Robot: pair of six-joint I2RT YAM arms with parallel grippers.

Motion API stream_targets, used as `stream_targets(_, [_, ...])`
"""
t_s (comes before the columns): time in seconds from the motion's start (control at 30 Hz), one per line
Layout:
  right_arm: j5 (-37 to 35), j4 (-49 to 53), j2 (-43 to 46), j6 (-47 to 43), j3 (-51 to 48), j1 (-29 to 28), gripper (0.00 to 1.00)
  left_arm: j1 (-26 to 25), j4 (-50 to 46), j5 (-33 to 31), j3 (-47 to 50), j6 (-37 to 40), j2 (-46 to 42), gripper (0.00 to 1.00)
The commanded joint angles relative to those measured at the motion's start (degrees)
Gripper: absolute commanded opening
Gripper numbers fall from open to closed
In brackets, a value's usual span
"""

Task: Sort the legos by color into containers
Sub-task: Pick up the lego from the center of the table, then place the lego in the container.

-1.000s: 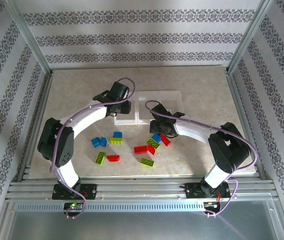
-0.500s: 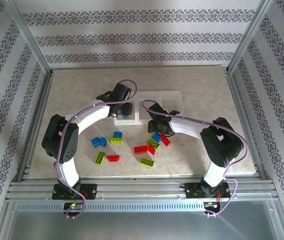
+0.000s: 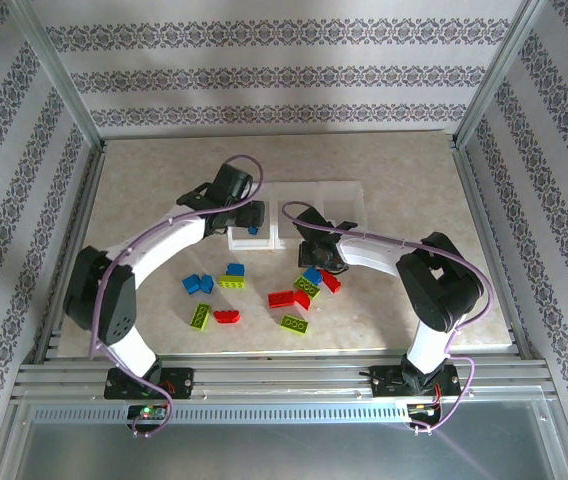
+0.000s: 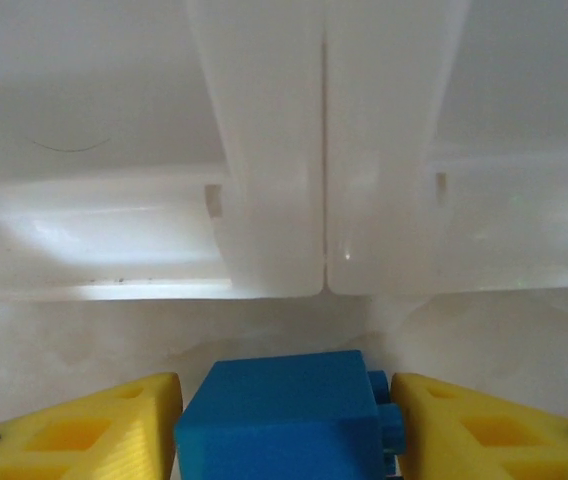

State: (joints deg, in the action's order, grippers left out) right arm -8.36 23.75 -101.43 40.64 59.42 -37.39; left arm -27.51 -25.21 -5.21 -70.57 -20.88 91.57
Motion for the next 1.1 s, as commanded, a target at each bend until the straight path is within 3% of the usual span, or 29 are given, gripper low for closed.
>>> stream_targets(0.0, [-1.57, 0.76, -0.75, 0.58, 0.35, -0.24, 0.53, 1.20, 0.55, -3.24, 3.87, -2.20, -4.92, 0.99])
stream_targets(0.4, [-2.40, 2.50, 4.78, 0.42, 0.09, -0.55, 0.37, 6.40, 4.47, -11.82, 18.74, -8.57, -22.20, 1.00])
stream_targets(0.57, [-3.87, 3.89, 8.44, -1.27, 2.33, -1.94, 0.35, 9.43, 3.57, -10.55, 23.31, -11.99, -25.63, 1.00])
stream_targets(0.73, [-4.96, 3.85, 9.33, -4.48, 7.27, -4.56, 0.35, 14.93, 2.98, -4.54, 27.58, -16.11, -27.65, 1.00])
stream_targets(1.07, [-3.91, 4.71, -2.18, -12.50, 24.43, -8.47, 0.34, 18.09, 1.52, -2.28, 31.42, -18.39, -30.76, 1.00])
